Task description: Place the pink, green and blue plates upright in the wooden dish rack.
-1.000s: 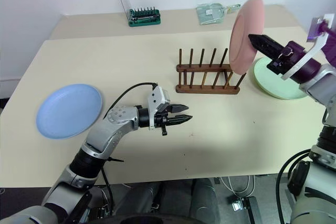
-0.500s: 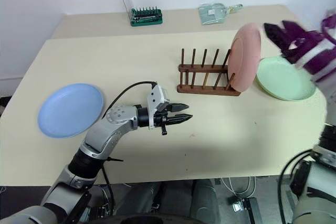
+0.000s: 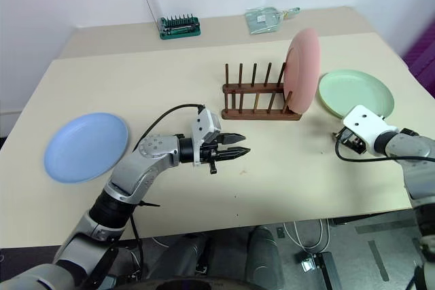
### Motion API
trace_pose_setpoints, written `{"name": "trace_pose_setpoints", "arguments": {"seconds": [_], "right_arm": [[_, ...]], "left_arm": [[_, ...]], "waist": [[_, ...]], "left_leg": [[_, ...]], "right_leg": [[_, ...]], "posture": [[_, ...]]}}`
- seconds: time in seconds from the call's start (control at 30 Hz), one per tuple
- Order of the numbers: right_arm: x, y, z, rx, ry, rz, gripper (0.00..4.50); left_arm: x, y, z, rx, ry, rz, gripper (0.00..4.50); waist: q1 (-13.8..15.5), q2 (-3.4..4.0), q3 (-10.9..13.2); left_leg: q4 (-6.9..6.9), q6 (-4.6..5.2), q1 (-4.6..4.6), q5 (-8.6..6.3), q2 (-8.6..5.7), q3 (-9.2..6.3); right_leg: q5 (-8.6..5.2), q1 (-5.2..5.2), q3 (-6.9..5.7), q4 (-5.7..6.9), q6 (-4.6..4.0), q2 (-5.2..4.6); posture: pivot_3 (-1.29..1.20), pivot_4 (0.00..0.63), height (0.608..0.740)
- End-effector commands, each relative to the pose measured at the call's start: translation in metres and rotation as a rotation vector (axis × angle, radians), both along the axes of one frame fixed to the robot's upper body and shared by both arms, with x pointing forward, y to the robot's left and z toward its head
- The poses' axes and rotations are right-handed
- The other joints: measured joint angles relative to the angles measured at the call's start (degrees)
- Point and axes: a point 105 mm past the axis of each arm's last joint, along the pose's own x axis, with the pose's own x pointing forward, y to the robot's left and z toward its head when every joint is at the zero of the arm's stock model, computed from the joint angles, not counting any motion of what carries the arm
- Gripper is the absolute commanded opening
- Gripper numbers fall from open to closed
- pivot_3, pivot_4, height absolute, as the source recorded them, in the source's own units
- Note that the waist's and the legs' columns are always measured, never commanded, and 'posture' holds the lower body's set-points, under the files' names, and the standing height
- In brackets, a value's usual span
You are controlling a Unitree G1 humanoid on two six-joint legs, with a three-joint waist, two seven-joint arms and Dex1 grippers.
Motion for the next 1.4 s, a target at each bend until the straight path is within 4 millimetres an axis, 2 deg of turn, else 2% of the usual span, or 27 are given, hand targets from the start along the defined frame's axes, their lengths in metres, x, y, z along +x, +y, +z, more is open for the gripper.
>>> {"name": "trace_pose_setpoints", "arguments": {"seconds": [0.03, 0.07, 0.13, 0.23, 0.27, 0.37, 0.4, 0.47, 0.5, 0.57, 0.63, 0.67, 0.7, 0.77, 0.9, 0.93, 1.0, 1.07, 1.17, 1.27, 1.4], "right_arm": [[0.014, -0.009, -0.002, -0.085, -0.047, -0.026, 2.97], [0.017, -0.011, -0.003, -0.084, -0.053, -0.030, 2.66], [0.021, -0.012, -0.006, -0.082, -0.053, -0.035, 1.75], [0.023, -0.010, -0.008, -0.075, -0.056, -0.022, 0.17], [0.024, -0.010, -0.008, -0.076, -0.060, -0.017, 0.07], [0.023, -0.009, 0.010, -0.104, -0.145, 0.005, 0.07], [0.023, -0.009, 0.025, -0.109, -0.202, 0.003, 0.07], [0.022, -0.010, 0.078, -0.098, -0.385, -0.020, 0.07], [0.019, -0.009, 0.098, -0.092, -0.452, -0.029, 0.07], [0.013, 0.003, 0.143, 0.050, -0.605, -0.028, 0.07], [-0.006, 0.036, 0.206, 0.453, -0.766, 0.093, 0.07], [-0.016, 0.051, 0.223, 0.591, -0.776, 0.175, 0.07], [-0.023, 0.061, 0.232, 0.664, -0.766, 0.225, 0.07], [-0.045, 0.097, 0.245, 0.837, -0.680, 0.447, 0.07], [-0.083, 0.152, 0.252, 1.065, -0.457, 0.785, 0.07], [-0.090, 0.168, 0.251, 1.123, -0.390, 0.862, 0.07], [-0.096, 0.185, 0.246, 1.188, -0.292, 0.927, 0.07], [-0.082, 0.197, 0.234, 1.258, -0.226, 0.866, 0.07], [-0.046, 0.197, 0.206, 1.361, -0.158, 0.655, 0.07], [-0.035, 0.196, 0.191, 1.431, -0.101, 0.588, 0.07], [-0.025, 0.196, 0.183, 1.546, -0.061, 0.540, 0.07]], "left_arm": [[-0.002, 0.001, 0.010, -0.021, -0.037, -0.005, 1.65], [-0.003, 0.002, 0.009, -0.021, -0.038, -0.004, 1.65], [-0.004, 0.003, 0.009, -0.021, -0.037, 0.004, 1.65], [-0.004, 0.004, 0.008, -0.021, -0.035, 0.014, 1.65], [-0.004, 0.004, 0.008, -0.021, -0.035, 0.016, 1.65], [-0.004, 0.006, 0.006, -0.016, -0.038, 0.023, 1.65], [-0.004, 0.007, 0.006, -0.013, -0.039, 0.026, 1.65], [-0.003, 0.009, 0.005, -0.007, -0.042, 0.034, 1.65], [-0.002, 0.010, 0.005, -0.006, -0.042, 0.037, 1.65], [-0.003, 0.011, 0.004, -0.006, -0.039, 0.039, 1.65], [-0.003, 0.012, 0.005, -0.022, -0.023, 0.041, 1.65], [-0.003, 0.012, 0.006, -0.029, -0.016, 0.042, 1.65], [-0.003, 0.012, 0.006, -0.033, -0.012, 0.043, 1.65], [-0.003, 0.014, 0.006, -0.034, -0.006, 0.045, 1.65], [0.001, 0.021, 0.006, -0.033, -0.008, 0.065, 1.65], [0.004, 0.025, 0.007, -0.040, -0.001, 0.086, 1.65], [0.008, 0.030, 0.007, -0.046, 0.007, 0.115, 1.65], [0.011, 0.037, 0.006, -0.035, 0.000, 0.140, 1.65], [0.014, 0.045, 0.008, -0.034, -0.006, 0.172, 1.65], [0.012, 0.048, 0.008, -0.039, -0.001, 0.178, 1.65], [0.009, 0.048, 0.007, -0.040, 0.008, 0.176, 1.65]], "waist": [[-0.04, -0.01, -0.01], [0.10, 0.00, -0.02], [0.25, -0.01, -0.01], [0.37, -0.01, -0.01], [0.38, -0.01, -0.01], [0.31, 0.00, -0.02], [0.33, 0.00, -0.02], [0.33, 0.07, 0.00], [0.29, 0.19, 0.00], [0.25, 0.35, -0.01], [0.05, 0.31, 0.01], [0.05, 0.33, 0.00], [0.27, 0.29, 0.01], [0.61, 0.03, -0.04], [0.61, -0.11, 0.00], [0.50, -0.12, 0.00], [0.40, -0.09, 0.01], [0.33, -0.09, 0.01], [0.37, -0.12, 0.00], [0.72, -0.13, 0.00], [0.42, -0.12, 0.01]], "left_leg": [[0.00, 0.00, 0.02, 0.00, 0.01, 0.00], [-0.01, 0.00, 0.02, 0.00, 0.03, 0.03], [-0.03, -0.01, -0.04, 0.00, 0.03, 0.02], [-0.02, 0.00, -0.06, 0.00, 0.00, 0.05], [-0.02, 0.00, -0.06, 0.00, 0.00, 0.06], [-0.03, 0.00, -0.05, -0.01, 0.00, 0.05], [-0.03, 0.00, -0.05, -0.01, 0.00, 0.06], [-0.05, 0.00, -0.11, -0.01, 0.00, 0.09], [-0.05, 0.00, -0.16, -0.01, 0.00, 0.14], [-0.11, 0.02, -0.18, -0.01, -0.01, 0.39], [-0.15, 0.04, -0.15, -0.03, 0.09, 0.46], [-0.15, 0.05, -0.16, -0.04, 0.23, 0.56], [-0.13, 0.06, -0.14, -0.06, 0.35, 0.62], [-0.13, -0.03, -0.15, -0.13, 0.66, 0.57], [-0.06, -0.07, -0.15, -0.21, 0.80, 0.55], [-0.01, -0.01, -0.14, -0.25, 0.79, 0.63], [0.00, 0.18, -0.15, -0.35, 0.79, 0.66], [-0.02, 0.16, -0.13, -0.34, 0.82, 0.67], [-0.02, 0.00, -0.12, -0.26, 0.84, 0.71], [0.00, 0.01, -0.18, -0.25, 0.81, 0.70], [-0.03, 0.06, -0.27, -0.28, 0.79, 0.71]], "right_leg": [[0.01, -0.03, 0.02, 0.02, -0.01, 0.02], [0.01, -0.04, 0.03, 0.01, -0.01, 0.04], [0.01, -0.10, 0.06, 0.02, -0.02, 0.04], [0.02, -0.10, 0.11, -0.01, 0.00, 0.03], [0.03, -0.10, 0.12, -0.01, 0.01, 0.03], [0.03, -0.11, 0.13, 0.00, 0.02, 0.04], [0.03, -0.11, 0.14, 0.00, 0.02, 0.04], [0.03, -0.22, 0.19, 0.02, 0.02, 0.05], [0.04, -0.30, 0.24, 0.05, 0.03, 0.04], [0.06, -0.44, 0.47, 0.07, 0.07, 0.05], [0.07, -0.44, 0.52, 0.04, 0.08, 0.16], [0.10, -0.45, 0.66, -0.05, 0.04, 0.33], [0.12, -0.44, 0.72, -0.05, 0.01, 0.45], [0.22, -0.43, 0.70, -0.12, -0.16, 0.79], [0.30, -0.36, 0.59, -0.23, -0.29, 0.88], [0.33, -0.36, 0.63, -0.24, -0.30, 0.85], [0.36, -0.37, 0.65, -0.29, -0.32, 0.85], [0.36, -0.41, 0.65, -0.25, -0.32, 0.88], [0.36, -0.43, 0.66, -0.22, -0.32, 0.88], [0.36, -0.46, 0.66, -0.21, -0.33, 0.87], [0.36, -0.54, 0.67, -0.24, -0.33, 0.87]], "posture": [[0.00, 0.150, 0.740], [0.00, 0.150, 0.740], [0.00, 0.150, 0.740], [0.00, 0.150, 0.740], [0.00, 0.150, 0.740], [0.00, 0.150, 0.740], [0.00, 0.150, 0.740], [0.00, 0.150, 0.740], [0.00, 0.150, 0.740], [0.00, 0.150, 0.740], [0.00, 0.150, 0.740], [0.00, 0.150, 0.740], [0.00, 0.150, 0.740], [0.00, 0.150, 0.740], [0.00, 0.150, 0.740], [0.00, 0.150, 0.740], [0.00, 0.150, 0.740], [0.00, 0.150, 0.740], [0.00, 0.150, 0.740], [0.00, 0.150, 0.740], [0.00, 0.150, 0.740]]}}
